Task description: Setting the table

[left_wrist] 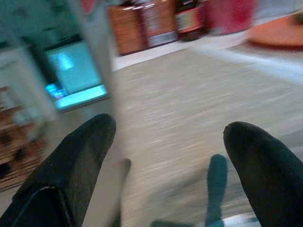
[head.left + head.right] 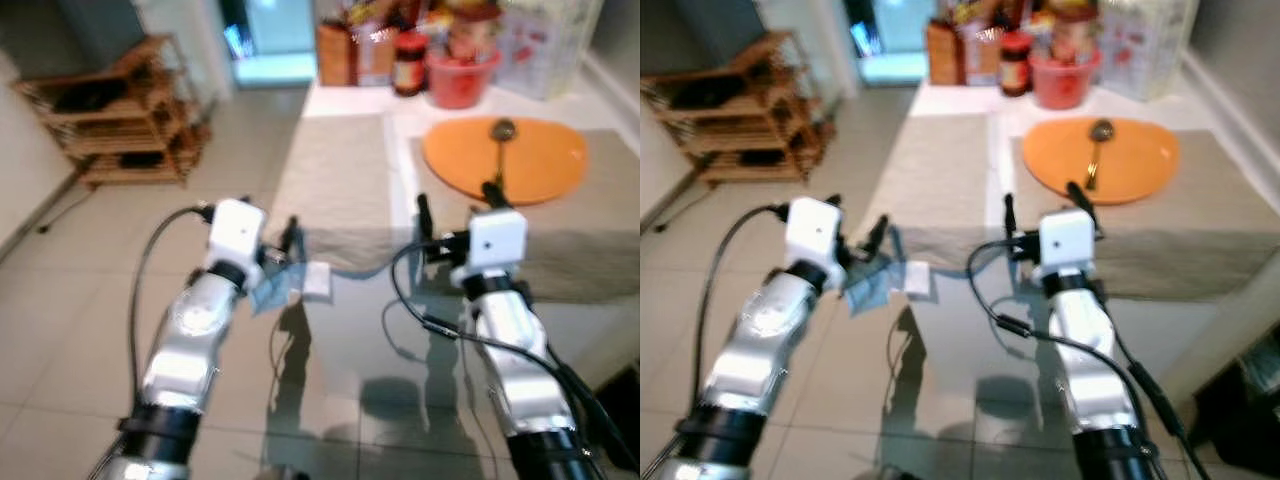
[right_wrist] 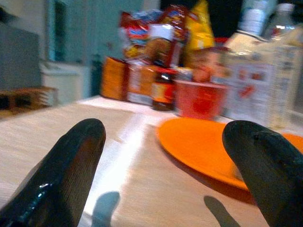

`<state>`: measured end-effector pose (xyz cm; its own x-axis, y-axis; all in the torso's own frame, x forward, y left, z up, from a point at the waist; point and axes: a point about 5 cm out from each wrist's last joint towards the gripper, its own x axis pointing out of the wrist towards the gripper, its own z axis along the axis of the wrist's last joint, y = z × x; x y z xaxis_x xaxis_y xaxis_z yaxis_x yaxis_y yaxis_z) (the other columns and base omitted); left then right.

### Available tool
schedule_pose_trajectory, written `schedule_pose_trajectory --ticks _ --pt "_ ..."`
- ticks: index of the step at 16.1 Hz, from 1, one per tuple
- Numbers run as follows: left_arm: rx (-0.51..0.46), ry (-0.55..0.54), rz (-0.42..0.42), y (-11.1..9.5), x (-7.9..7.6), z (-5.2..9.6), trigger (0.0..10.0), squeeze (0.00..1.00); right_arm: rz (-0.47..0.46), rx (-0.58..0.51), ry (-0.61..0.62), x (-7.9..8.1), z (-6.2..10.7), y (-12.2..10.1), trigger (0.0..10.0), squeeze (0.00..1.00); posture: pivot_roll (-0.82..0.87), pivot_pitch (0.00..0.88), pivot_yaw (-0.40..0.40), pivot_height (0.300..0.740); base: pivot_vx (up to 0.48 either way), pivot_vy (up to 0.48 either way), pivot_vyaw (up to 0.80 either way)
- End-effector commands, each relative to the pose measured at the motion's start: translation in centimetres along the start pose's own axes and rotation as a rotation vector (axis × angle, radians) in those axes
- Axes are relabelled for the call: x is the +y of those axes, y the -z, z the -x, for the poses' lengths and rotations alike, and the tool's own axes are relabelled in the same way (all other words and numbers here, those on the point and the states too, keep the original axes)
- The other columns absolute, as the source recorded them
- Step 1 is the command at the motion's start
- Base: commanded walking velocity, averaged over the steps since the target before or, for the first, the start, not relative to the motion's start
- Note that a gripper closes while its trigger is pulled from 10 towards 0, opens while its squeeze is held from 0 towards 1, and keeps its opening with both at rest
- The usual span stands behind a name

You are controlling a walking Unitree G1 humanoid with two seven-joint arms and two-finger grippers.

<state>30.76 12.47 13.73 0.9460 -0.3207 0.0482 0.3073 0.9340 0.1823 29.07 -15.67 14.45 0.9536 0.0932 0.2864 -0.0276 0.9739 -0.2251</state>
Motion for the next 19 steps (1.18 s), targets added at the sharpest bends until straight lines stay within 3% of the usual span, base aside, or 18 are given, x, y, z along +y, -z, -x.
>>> schedule_pose_trajectory --ticks 1,10,15,19 --pt "-0.009 -0.017 -0.031 -0.23 0.46 0.14 10.0 0.00 0.004 0.010 -0.013 0.40 0.14 0.12 10.0 0.00 -0.14 0.000 0.098 0.736 0.000 0.000 -0.78" --pt "-0.019 -0.026 -0.056 -0.34 0.51 0.10 10.0 0.00 0.050 0.048 -0.043 0.59 0.19 0.89 10.0 0.00 -0.14 0.000 0.090 0.736 0.000 0.000 -0.53" --pt "-0.027 -0.063 -0.058 -0.50 1.02 0.08 10.0 0.00 0.046 0.050 -0.053 0.79 0.35 1.00 10.0 0.00 -0.14 0.000 0.089 0.736 0.350 0.244 0.00" --pt "-0.050 -0.020 -0.077 -0.85 0.23 -0.01 10.0 0.00 0.044 0.032 -0.055 0.82 0.31 0.72 10.0 0.00 -0.14 0.000 0.089 0.736 0.386 0.227 0.00"
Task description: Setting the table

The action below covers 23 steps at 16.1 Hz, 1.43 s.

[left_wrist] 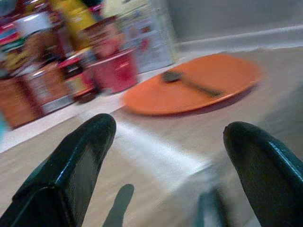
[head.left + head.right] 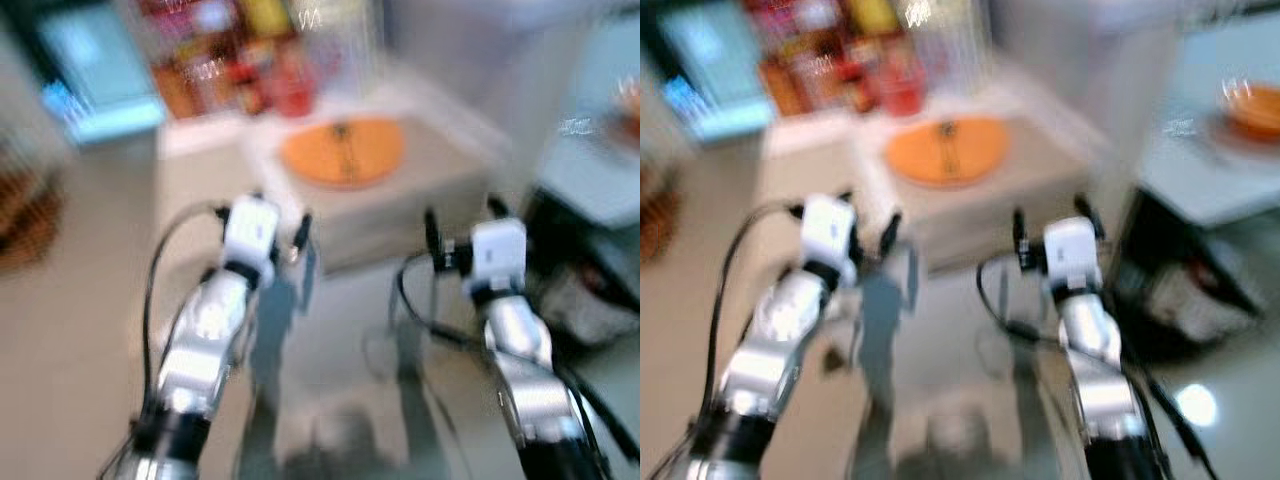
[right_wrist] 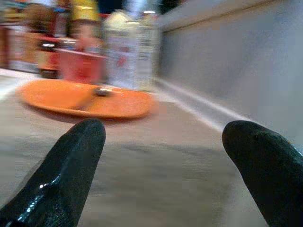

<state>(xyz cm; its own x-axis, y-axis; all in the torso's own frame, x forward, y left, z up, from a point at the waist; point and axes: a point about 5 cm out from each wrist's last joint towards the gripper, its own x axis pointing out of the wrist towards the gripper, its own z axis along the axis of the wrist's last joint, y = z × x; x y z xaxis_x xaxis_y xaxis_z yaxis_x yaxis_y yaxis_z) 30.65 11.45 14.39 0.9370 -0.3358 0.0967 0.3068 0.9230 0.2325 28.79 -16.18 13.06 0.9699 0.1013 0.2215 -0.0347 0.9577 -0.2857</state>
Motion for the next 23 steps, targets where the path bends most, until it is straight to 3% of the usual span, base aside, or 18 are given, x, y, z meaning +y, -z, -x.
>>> schedule_pose_trajectory --ticks 1,5,9,10,12,15,23 --pt "-0.003 -0.016 -0.032 -0.1 0.9 0.2 10.0 0.00 -0.012 -0.031 -0.031 1.0 -0.4 -0.7 10.0 0.00 -0.14 0.000 0.089 0.736 0.446 0.000 0.00" --pt "-0.034 0.020 -0.014 -0.8 0.1 0.0 10.0 0.00 -0.008 -0.036 -0.037 1.0 -0.2 -0.8 10.0 0.00 -0.14 0.000 0.091 0.736 0.311 0.000 0.00" --pt "-0.037 0.021 -0.022 -0.8 0.2 -0.1 10.0 0.00 -0.007 -0.095 -0.031 0.8 -0.9 -2.6 10.0 0.00 -0.15 0.000 0.092 0.736 0.000 0.000 0.00" --pt "-0.032 0.023 -0.025 -0.8 0.1 -0.1 10.0 0.00 -0.030 -0.117 0.006 0.1 -2.1 -3.7 10.0 0.00 -0.14 0.000 0.095 0.736 0.000 0.000 0.00" --pt "-0.032 0.024 -0.026 -0.9 0.1 -0.1 10.0 0.00 -0.038 -0.113 0.052 -1.0 -3.3 -4.0 10.0 0.00 -0.13 0.000 0.100 0.736 0.000 0.000 0.00" --pt "-0.026 0.042 -0.038 -1.1 0.3 0.2 10.0 0.00 -0.056 -0.063 0.157 -3.4 -6.5 -3.6 10.0 0.00 -0.10 0.000 0.109 0.736 0.000 0.000 0.00" --pt "-0.056 0.090 -0.003 -1.8 -0.7 0.0 10.0 0.00 -0.044 -0.067 0.134 -2.6 -6.7 -3.2 10.0 0.00 -0.10 0.000 0.110 0.736 0.420 0.000 0.00"
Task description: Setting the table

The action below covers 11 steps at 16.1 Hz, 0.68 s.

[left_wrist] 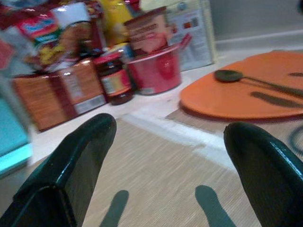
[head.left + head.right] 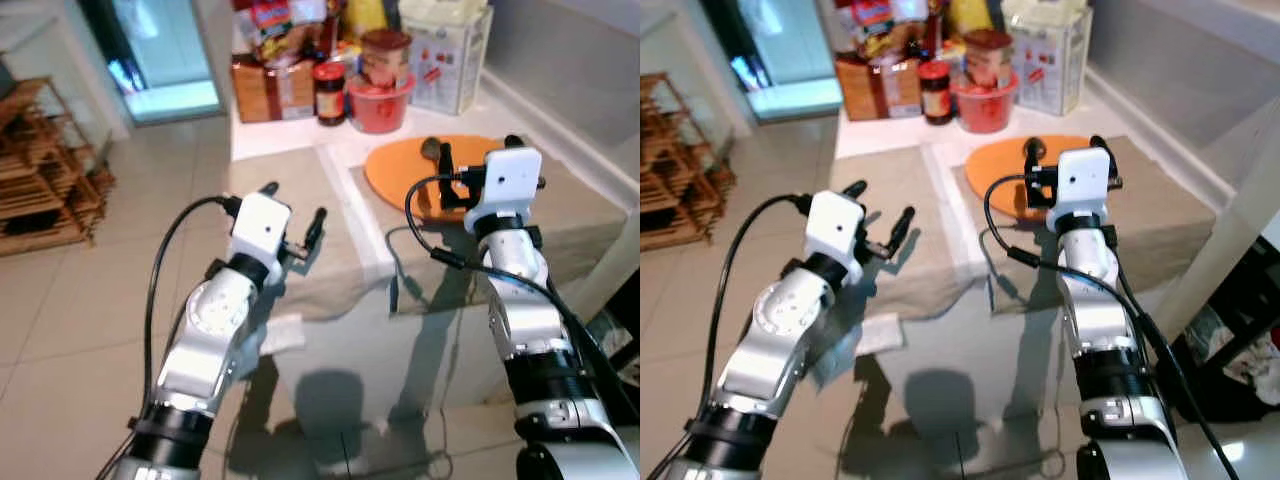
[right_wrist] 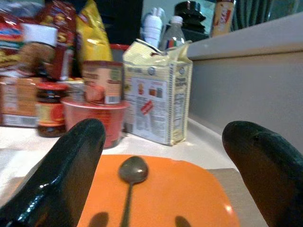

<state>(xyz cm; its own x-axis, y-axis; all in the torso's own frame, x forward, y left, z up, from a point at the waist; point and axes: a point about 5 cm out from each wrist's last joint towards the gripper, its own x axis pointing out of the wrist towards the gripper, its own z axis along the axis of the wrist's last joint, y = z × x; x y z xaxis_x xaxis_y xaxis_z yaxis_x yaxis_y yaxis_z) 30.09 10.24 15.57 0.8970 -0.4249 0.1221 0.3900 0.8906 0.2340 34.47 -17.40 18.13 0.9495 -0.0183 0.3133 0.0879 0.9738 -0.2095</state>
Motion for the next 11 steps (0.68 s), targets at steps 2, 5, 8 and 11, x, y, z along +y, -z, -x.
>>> schedule_pose_trajectory --ticks 2,5,8,11 --pt "-0.027 0.022 0.000 -0.5 -0.2 0.1 10.0 0.00 0.003 -0.005 -0.006 0.1 -0.3 -0.1 10.0 0.00 -0.10 0.000 0.105 0.736 0.467 0.000 0.00" --pt "-0.058 0.034 0.028 -1.0 -0.8 0.5 10.0 0.00 0.005 -0.005 -0.021 0.4 -0.4 0.1 10.0 0.00 -0.10 0.000 0.094 0.736 0.153 0.000 0.00" --pt "-0.065 0.020 0.019 -1.2 -0.7 0.6 10.0 0.00 -0.008 -0.009 -0.036 0.9 -0.7 -0.1 10.0 0.00 -0.09 0.000 0.085 0.736 0.000 0.000 0.00" --pt "-0.064 0.027 0.011 -1.5 -0.3 0.4 10.0 0.00 -0.041 0.012 -0.017 0.9 -1.2 0.0 10.0 0.00 -0.08 0.000 0.088 0.736 0.000 0.000 0.00"
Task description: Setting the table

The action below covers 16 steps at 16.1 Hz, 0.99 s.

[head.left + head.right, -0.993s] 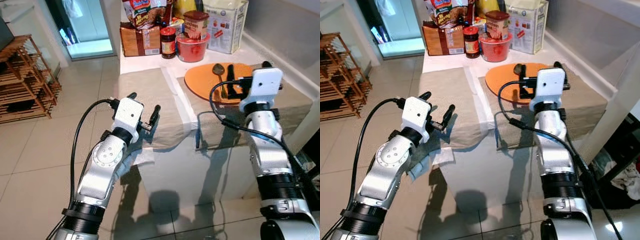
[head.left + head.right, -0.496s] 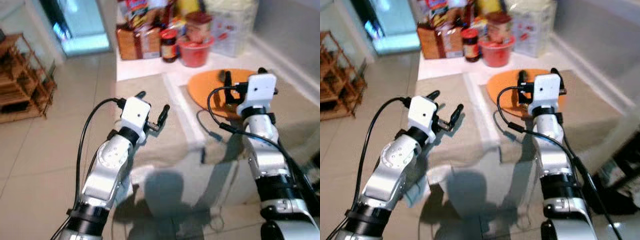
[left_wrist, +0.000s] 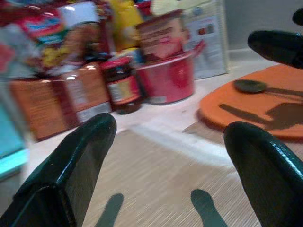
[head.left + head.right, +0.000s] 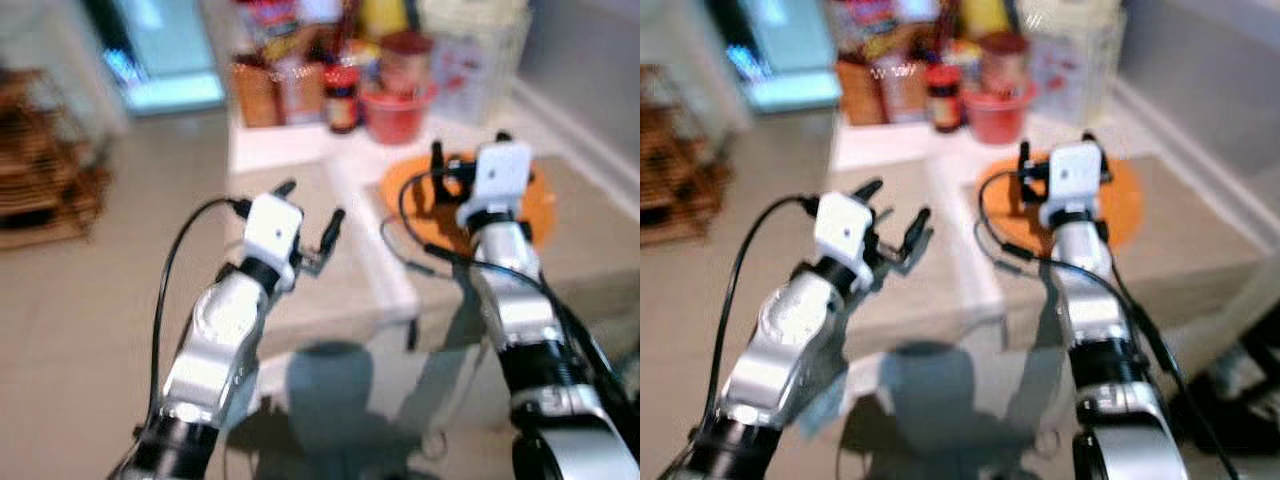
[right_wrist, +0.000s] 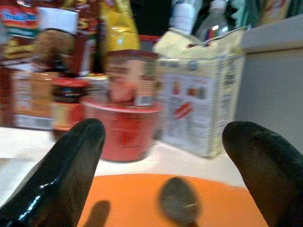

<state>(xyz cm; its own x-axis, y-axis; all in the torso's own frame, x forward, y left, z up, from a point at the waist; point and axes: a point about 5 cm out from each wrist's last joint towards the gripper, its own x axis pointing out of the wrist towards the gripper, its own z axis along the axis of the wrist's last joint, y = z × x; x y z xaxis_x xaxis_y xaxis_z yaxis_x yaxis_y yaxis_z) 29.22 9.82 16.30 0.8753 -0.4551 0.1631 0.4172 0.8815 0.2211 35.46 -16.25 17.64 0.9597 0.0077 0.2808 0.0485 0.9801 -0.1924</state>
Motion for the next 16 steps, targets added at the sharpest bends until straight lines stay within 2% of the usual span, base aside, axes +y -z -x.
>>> schedule_pose_trajectory --ticks 1,3,6,8,10,13,16 --pt "-0.018 0.001 -0.009 -0.8 0.5 -0.3 10.0 0.00 -0.030 0.010 0.039 -0.6 -0.8 -0.2 10.0 0.00 -0.08 0.000 0.088 0.736 0.000 0.000 0.00" --pt "-0.020 0.002 -0.012 -1.0 0.8 -0.4 10.0 0.00 -0.037 0.046 0.072 -1.0 -1.4 0.1 10.0 0.00 -0.08 0.000 0.095 0.736 0.000 0.000 0.00" --pt "-0.013 0.013 -0.015 -1.1 0.9 -0.1 10.0 0.00 -0.041 0.159 0.167 -2.6 -2.4 1.1 10.0 0.00 -0.06 0.000 0.097 0.736 0.000 0.000 0.00" --pt "0.006 0.009 -0.020 -1.2 1.2 0.4 10.0 0.00 -0.028 0.282 0.220 -3.8 -2.9 2.5 10.0 0.00 -0.04 0.000 0.098 0.736 0.000 0.000 0.00" --pt "0.022 0.000 -0.026 -1.3 1.6 0.9 10.0 0.00 -0.017 0.328 0.211 -3.6 -3.0 3.1 10.0 0.00 -0.01 0.000 0.099 0.736 0.000 0.000 0.00" --pt "0.034 -0.005 -0.036 -1.5 1.8 1.5 10.0 0.00 -0.026 0.339 0.185 -2.8 -3.3 3.1 10.0 0.00 0.02 0.000 0.098 0.736 0.000 0.000 0.00" --pt "0.038 -0.009 -0.040 -1.7 1.8 1.9 10.0 0.00 0.007 0.275 0.129 -1.7 -4.0 2.2 10.0 0.00 0.03 0.000 0.091 0.736 0.000 0.000 0.00"
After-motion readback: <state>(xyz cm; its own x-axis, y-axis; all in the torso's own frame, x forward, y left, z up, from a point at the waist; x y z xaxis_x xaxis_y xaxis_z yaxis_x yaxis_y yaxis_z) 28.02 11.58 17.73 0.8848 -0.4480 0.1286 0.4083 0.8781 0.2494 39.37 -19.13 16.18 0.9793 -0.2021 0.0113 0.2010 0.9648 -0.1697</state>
